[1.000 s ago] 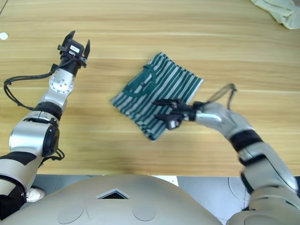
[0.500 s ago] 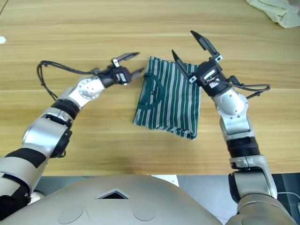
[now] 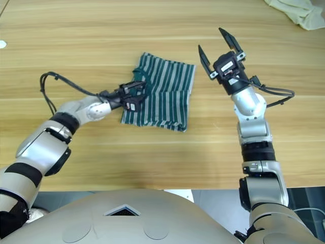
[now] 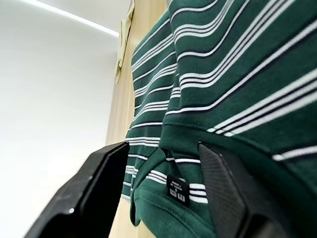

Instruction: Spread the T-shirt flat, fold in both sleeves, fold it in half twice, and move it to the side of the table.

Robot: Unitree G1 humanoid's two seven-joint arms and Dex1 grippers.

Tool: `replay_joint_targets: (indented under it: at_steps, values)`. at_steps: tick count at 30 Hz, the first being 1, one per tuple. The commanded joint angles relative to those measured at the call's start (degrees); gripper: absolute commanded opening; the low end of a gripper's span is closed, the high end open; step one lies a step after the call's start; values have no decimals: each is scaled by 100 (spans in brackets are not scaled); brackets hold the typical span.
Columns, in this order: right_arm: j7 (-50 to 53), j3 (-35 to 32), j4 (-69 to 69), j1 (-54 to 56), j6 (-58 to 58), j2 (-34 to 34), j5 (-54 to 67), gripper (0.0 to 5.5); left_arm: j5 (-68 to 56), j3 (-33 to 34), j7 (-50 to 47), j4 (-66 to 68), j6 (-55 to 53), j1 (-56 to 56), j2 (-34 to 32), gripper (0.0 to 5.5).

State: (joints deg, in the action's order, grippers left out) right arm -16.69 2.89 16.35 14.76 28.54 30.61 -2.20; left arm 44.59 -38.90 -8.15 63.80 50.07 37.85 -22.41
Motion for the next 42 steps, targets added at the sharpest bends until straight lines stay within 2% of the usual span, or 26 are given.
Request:
replay_joint_targets:
  at_steps: [1, 5, 10, 18, 24, 28, 31, 34, 40, 42]
  values:
    - [-101, 41, 118, -1, -68, -13, -225, 298, -83, -29, 418, -558, 146, -951, -504, 261]
    - [-190, 118, 159, -13, -60, -32, -423, 298, -300, 66, 523, -1417, 152, -1464, -688, 261]
    - [-388, 286, 105, -210, 29, 128, -747, 298, -444, 312, 257, -1836, 228, -1424, -633, 261]
    - [-1585, 1183, -695, -1912, 750, 1127, -1409, 298, -861, 1515, -425, -2761, 335, -1508, -1191, 261]
    - [-1314, 1506, -106, -2102, 582, 1137, -2200, 298, -1442, 1948, 240, -3636, 138, -2319, -1477, 261]
    - [-1126, 1561, 37, -2028, 680, 1161, -2213, 298, -1762, 2097, 799, -3777, -29, -2755, -1712, 261]
    - [-551, 1292, 12, -1772, 999, 997, -2094, 298, -1894, 2098, 1209, -3794, -3, -3002, -1896, 261]
    - [-113, 702, -364, -1547, 1146, 668, -1202, 298, -1965, 2268, 1460, -3802, 63, -3157, -2193, 261]
    - [-892, 169, -1735, -2089, 989, 1161, 338, 298, -2247, 2367, 2345, -4414, -95, -3781, -2740, 261]
    - [-1016, -79, -1715, -2095, 944, 1392, 276, 298, -2317, 2210, 2757, -4600, -124, -3961, -2810, 261]
